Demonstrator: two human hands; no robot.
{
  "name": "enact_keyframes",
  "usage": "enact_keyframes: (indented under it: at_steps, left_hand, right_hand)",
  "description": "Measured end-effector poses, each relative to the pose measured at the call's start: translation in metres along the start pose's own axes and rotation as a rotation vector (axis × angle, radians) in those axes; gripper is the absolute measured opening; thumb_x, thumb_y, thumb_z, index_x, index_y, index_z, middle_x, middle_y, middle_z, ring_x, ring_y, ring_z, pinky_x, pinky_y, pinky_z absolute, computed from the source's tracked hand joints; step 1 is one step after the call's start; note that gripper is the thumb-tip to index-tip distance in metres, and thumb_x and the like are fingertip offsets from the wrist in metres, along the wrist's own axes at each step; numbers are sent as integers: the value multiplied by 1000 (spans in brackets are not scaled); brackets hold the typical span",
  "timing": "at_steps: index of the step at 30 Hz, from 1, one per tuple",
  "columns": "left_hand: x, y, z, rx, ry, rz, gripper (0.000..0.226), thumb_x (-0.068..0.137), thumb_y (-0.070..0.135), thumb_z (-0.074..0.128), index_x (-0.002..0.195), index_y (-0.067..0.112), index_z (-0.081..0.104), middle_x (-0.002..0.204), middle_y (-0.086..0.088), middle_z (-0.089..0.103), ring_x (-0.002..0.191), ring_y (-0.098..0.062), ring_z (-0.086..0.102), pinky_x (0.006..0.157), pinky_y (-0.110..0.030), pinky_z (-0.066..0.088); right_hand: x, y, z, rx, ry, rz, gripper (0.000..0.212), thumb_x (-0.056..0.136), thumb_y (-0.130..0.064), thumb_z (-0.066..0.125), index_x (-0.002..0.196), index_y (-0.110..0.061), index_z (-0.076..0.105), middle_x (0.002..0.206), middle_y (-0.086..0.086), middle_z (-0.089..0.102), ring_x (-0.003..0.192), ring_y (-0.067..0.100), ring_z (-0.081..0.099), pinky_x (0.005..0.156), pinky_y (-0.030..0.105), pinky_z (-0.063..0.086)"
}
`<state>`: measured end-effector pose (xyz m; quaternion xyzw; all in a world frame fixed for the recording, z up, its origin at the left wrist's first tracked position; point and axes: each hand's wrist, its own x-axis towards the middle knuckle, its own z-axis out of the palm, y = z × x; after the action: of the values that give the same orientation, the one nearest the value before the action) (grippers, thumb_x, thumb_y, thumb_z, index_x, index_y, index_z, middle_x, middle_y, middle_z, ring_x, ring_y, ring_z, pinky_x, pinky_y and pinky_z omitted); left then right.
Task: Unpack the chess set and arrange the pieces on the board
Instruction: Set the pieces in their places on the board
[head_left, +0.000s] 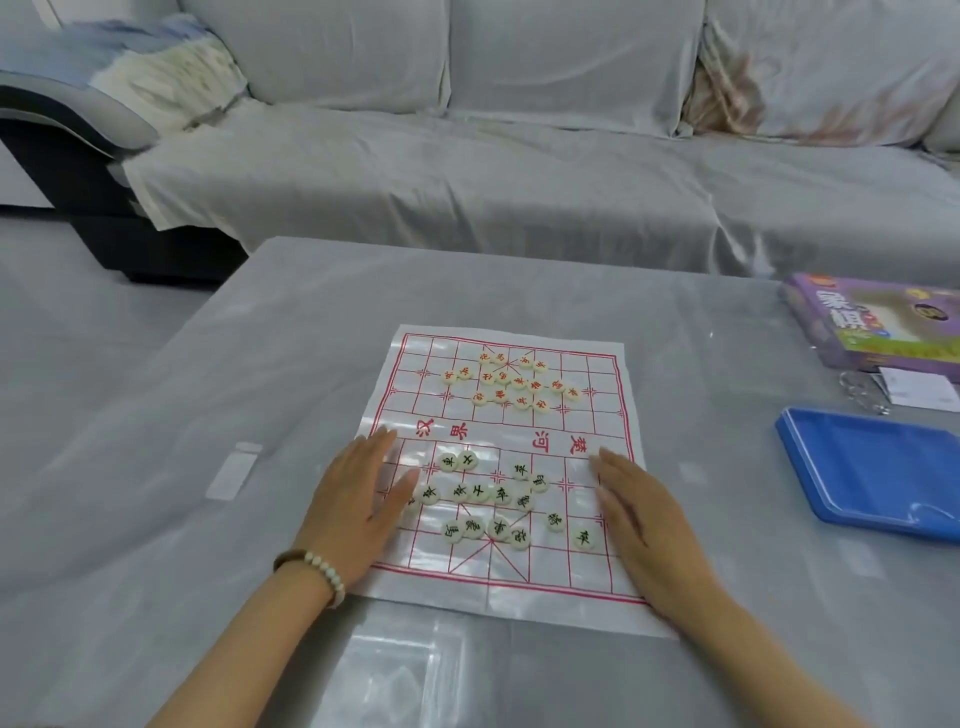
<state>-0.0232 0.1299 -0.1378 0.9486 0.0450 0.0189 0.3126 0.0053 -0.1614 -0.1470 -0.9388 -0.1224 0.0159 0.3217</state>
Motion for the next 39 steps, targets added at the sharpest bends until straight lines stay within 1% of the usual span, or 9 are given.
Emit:
enact_keyframes:
  at_steps: [2,4,7,19,22,25,27,30,39]
  left_hand:
    - [-11,-5,5,101,-22,14,87,80,76,5,147,22,20,154,5,19,142,-14,14,116,-32,9]
    - [-15,-8,11,261,-58,14,96,71,75,-7,149,21,7,156,6,3,144,-12,0,113,-27,-4]
    - [-17,-10,15,382,-57,13,102,64,77,-21,148,22,-3,156,6,-7,143,-11,-7,111,-27,-10]
    - [-59,-9,21,448,-78,4,107,58,78,-31,147,23,-9,155,5,-13,142,-12,-12,114,-31,-10]
    - [-61,-9,21,438,-76,2,108,57,78,-31,147,23,-8,155,5,-12,142,-12,-12,114,-31,-10]
    - [-61,-8,21,446,-74,2,108,57,79,-30,147,23,-8,155,6,-13,142,-11,-13,113,-31,-11]
    - [-61,-7,20,433,-68,4,110,56,79,-30,148,23,-7,155,6,-12,142,-11,-12,113,-31,-11]
    - [-62,-6,20,405,-65,5,112,56,80,-30,148,23,-4,156,6,-9,143,-12,-10,113,-31,-10]
    - [-62,-6,20,399,-49,-8,111,57,79,-29,149,24,-1,156,7,-6,143,-11,-8,114,-31,-8]
  right_hand:
    - [-11,2,3,-174,-73,-39,56,95,-56,14,146,-32,19,145,-26,9,133,-10,7,115,20,4]
    - [-14,6,5,-290,-110,-58,73,84,-64,-5,148,-31,8,147,-24,-2,135,-9,-6,113,18,-7]
    - [-16,10,8,-328,-122,-46,88,74,-72,-17,149,-29,4,154,-19,-2,135,-8,-11,111,19,-9]
    - [-58,9,7,-348,-111,-74,82,77,-69,-14,149,-30,1,150,-21,-6,136,-6,-11,113,21,-7]
    - [-62,3,4,-294,-94,-58,68,90,-61,1,149,-29,12,155,-16,8,141,-2,-1,117,27,-3]
    - [-58,-12,0,-3,-33,-16,52,94,-48,36,142,-28,36,149,-10,33,139,11,26,118,35,16]
    - [-49,-25,2,54,-25,-73,45,91,-42,51,134,-31,45,145,-12,39,135,11,30,116,34,19]
    - [-31,-38,14,33,-83,-106,36,89,-39,58,124,-34,55,145,-13,38,137,10,27,114,33,14]
    - [-1,-53,34,-52,-74,-151,25,79,-41,70,103,-32,70,141,-9,45,133,14,30,109,32,15]
